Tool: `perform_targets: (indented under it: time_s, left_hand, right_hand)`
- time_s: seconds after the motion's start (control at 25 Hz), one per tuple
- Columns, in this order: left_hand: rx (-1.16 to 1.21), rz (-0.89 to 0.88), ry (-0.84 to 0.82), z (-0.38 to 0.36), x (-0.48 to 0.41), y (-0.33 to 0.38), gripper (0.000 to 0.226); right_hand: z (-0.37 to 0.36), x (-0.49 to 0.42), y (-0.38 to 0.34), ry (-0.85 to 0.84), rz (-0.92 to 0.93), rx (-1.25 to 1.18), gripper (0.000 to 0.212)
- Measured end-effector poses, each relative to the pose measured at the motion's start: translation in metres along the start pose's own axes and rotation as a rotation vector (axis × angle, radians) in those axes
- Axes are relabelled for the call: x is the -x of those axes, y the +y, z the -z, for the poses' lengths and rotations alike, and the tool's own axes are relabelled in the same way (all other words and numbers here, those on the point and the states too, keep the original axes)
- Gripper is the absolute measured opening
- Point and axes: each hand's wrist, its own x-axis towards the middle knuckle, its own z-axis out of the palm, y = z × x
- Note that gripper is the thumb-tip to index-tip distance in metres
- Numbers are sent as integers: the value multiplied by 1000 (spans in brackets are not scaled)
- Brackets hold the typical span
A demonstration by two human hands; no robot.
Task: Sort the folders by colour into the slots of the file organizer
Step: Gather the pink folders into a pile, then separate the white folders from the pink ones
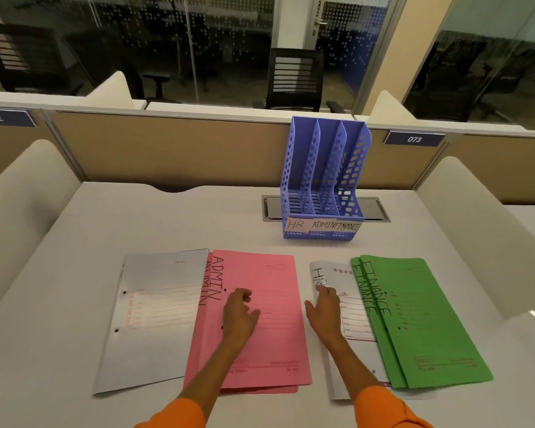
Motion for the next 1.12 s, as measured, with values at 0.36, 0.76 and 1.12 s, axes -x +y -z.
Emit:
perform_targets:
  time_s: [0.36,0.76,1.12]
  left_hand:
    - [239,277,-329,-112,19,51,56]
    - [110,375,-310,-164,29,72,63]
    - [233,387,-320,-177,37,76,52]
  right_hand:
    - [80,-5,108,17,-216,303,69]
    - [92,4,166,-68,-220,157,88]
    - [94,0,172,-96,-211,198,84]
